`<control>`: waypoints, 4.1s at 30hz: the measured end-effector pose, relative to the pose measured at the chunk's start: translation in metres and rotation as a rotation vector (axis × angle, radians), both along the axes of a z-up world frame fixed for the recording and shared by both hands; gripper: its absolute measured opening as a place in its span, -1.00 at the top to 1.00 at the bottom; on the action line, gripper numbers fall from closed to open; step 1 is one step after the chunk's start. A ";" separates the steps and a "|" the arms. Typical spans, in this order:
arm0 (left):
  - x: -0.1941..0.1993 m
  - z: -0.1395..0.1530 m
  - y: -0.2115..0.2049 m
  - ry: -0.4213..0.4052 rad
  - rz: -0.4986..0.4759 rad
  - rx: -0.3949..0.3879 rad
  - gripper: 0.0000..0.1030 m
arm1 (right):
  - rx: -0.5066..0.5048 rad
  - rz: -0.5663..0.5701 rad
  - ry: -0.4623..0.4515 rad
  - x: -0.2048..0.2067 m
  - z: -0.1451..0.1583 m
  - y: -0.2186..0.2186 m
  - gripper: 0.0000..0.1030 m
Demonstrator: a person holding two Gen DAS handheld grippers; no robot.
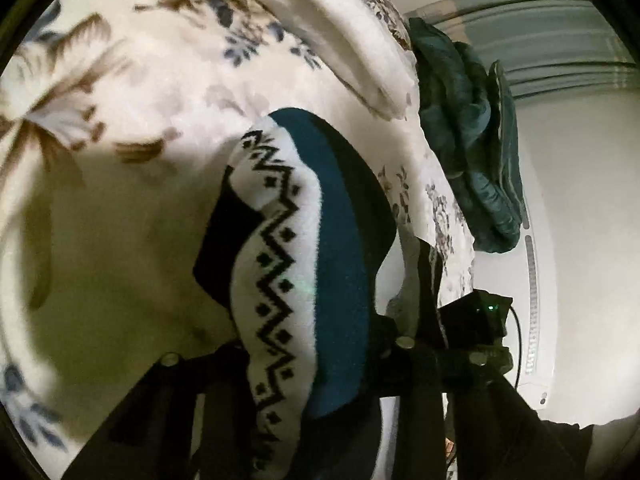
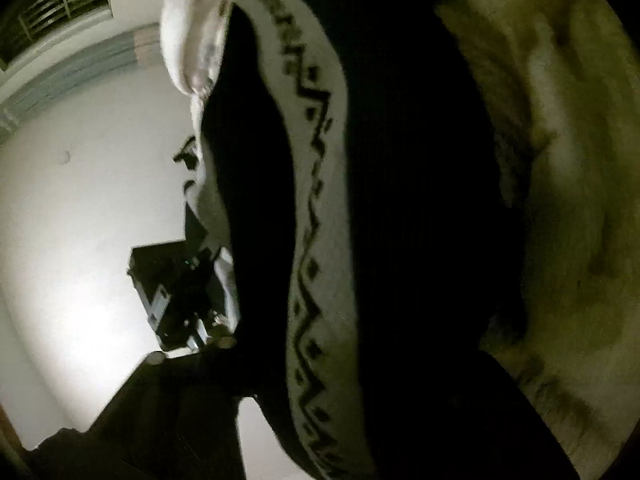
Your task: Fold small clothes
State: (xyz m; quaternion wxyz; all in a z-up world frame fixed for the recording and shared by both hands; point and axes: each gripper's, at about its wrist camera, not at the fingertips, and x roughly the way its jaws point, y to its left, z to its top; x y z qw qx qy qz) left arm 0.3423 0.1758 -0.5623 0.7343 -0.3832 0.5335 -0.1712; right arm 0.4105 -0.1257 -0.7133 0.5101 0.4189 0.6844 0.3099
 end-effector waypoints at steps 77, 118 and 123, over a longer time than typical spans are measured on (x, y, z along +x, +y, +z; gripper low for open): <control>-0.032 0.455 -0.030 -0.444 0.118 0.849 -1.00 | -1.178 -0.278 -0.938 -0.145 0.633 0.070 -1.00; -0.160 0.540 -0.053 -0.579 0.232 0.858 -1.00 | -1.086 -0.329 -1.112 -0.281 0.762 0.031 -1.00; -0.160 0.540 -0.053 -0.576 0.234 0.865 -1.00 | -1.082 -0.326 -1.112 -0.281 0.762 0.032 -1.00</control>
